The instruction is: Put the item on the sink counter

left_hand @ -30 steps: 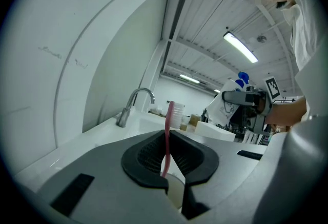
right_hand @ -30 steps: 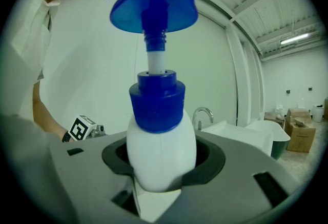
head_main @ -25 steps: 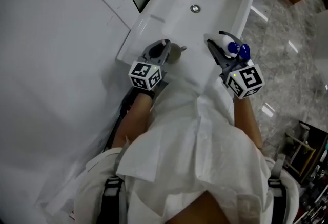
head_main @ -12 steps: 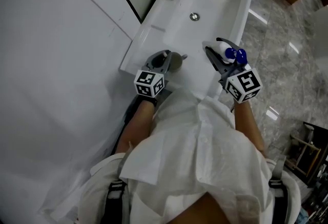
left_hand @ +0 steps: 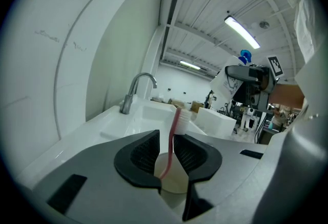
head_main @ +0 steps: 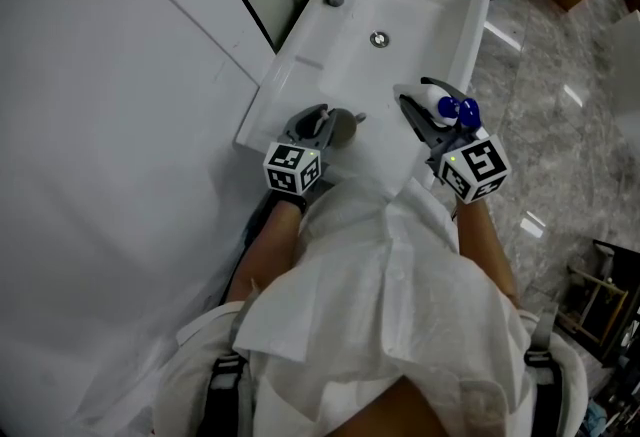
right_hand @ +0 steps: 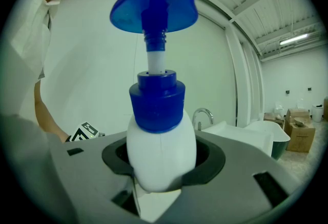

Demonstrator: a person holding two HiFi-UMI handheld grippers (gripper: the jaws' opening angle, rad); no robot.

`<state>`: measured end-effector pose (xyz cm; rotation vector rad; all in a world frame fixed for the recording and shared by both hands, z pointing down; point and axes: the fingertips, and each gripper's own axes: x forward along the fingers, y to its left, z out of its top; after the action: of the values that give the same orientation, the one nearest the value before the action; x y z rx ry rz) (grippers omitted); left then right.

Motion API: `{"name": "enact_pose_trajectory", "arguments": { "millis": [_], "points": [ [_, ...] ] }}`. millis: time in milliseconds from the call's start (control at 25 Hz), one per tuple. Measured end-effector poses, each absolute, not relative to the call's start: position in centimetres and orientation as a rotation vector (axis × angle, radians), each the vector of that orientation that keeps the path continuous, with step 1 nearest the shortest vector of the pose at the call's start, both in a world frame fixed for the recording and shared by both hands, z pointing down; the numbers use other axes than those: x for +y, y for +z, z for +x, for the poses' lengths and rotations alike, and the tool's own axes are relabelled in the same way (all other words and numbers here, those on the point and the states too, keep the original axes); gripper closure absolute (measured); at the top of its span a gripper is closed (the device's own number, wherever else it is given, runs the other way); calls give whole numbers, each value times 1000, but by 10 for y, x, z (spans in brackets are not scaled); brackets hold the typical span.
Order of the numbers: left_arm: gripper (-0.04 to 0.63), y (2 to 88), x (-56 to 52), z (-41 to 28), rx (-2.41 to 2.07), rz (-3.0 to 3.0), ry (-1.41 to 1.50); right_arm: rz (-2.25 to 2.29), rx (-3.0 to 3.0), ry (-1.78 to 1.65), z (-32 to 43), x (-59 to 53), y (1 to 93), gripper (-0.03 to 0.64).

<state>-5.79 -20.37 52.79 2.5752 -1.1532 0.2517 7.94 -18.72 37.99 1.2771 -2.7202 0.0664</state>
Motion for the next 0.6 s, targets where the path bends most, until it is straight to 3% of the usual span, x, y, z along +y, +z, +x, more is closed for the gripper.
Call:
{"name": "enact_pose_trajectory", "arguments": {
  "millis": [440, 600],
  "points": [
    [413, 504, -199, -52, -1116, 2659, 213, 1276, -2722, 80, 80, -187, 382, 419],
    [399, 494, -195, -52, -1113, 2688, 200, 1282, -2723, 86, 81, -187, 382, 419]
  ]
}}
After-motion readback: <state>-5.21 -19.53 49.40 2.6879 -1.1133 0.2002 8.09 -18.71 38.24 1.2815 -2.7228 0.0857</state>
